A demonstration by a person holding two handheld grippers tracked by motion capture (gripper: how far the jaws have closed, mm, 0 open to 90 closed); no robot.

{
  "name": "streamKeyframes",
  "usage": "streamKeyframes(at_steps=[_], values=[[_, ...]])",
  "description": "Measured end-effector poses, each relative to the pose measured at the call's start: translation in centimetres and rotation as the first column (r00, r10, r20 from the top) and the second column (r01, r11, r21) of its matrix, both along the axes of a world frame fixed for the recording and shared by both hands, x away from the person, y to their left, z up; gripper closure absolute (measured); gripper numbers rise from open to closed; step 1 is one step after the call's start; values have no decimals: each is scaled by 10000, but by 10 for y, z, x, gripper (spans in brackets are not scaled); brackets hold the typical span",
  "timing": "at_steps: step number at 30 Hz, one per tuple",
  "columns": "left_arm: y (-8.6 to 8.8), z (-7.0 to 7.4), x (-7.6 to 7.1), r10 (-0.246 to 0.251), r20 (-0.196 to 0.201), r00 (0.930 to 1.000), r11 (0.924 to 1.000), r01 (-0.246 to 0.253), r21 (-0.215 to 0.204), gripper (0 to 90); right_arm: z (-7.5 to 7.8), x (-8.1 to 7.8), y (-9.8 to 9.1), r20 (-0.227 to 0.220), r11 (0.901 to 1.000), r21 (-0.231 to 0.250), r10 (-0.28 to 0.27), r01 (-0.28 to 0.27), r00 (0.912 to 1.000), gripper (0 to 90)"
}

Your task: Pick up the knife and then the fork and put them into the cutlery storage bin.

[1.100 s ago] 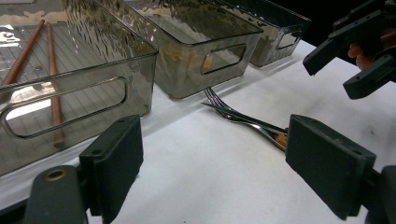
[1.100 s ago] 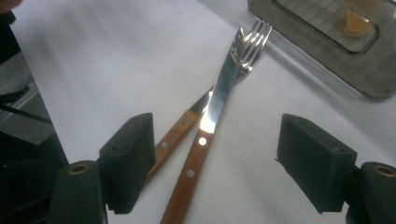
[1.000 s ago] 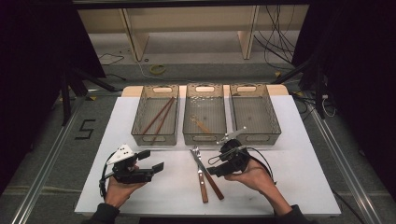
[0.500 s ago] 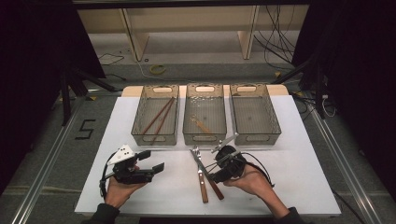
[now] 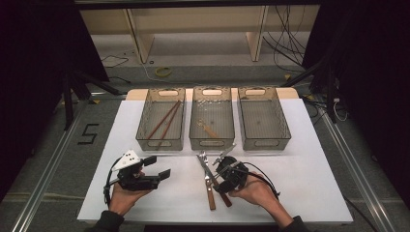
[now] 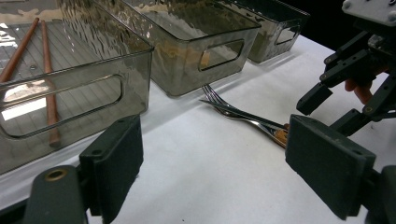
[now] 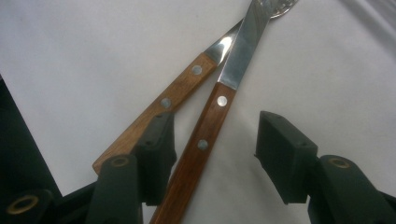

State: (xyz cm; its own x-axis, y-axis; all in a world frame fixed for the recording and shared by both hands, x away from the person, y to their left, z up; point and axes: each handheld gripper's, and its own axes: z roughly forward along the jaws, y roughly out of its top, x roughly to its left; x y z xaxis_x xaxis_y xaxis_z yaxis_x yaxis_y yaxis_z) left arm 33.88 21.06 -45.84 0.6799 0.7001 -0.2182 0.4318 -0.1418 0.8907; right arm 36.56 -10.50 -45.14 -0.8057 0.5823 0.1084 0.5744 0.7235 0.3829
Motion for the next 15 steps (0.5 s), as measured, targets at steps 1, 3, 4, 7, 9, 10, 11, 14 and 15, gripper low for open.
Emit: streamKeyframes(at_steps=[1, 3, 4, 7, 9, 10, 11, 14, 15], values=[[0, 0, 0, 0, 8, 10000, 10000, 0, 1, 187, -1, 0, 1, -6, 10000, -20, 9, -9, 10000, 516], [0, 0, 0, 0, 11, 10000, 10000, 0, -3, 187, -2, 1, 2, -59, 10000, -11, 94, -94, 9999, 536], [0, 0, 0, -8, -1, 10000, 10000, 8, -9, 187, -3, 1, 2, -105, 10000, -19, 64, -65, 9999, 544], [0, 0, 0, -14, -2, 10000, 10000, 14, -1, 187, -5, 2, 4, -167, 9998, -102, 150, -152, 9997, 568], [0, 0, 0, -14, -12, 10000, 10000, 13, -3, 188, -7, 3, 4, -229, 9998, -110, 152, -155, 9996, 583], [0, 0, 0, -26, -12, 10000, 10000, 26, 24, 187, -7, 3, 4, -258, 9998, -128, 158, -161, 9995, 590], [0, 0, 0, -27, -11, 10000, 10000, 27, 30, 187, -8, 2, 5, -227, 9997, -171, 189, -193, 9996, 598], [0, 0, 0, -30, -11, 10000, 10000, 30, 32, 188, -10, 3, 6, -259, 9994, -208, 264, -270, 9993, 612], [0, 0, 0, -31, -11, 10000, 10000, 31, 31, 188, -10, 3, 6, -276, 9993, -238, 276, -282, 9992, 616]])
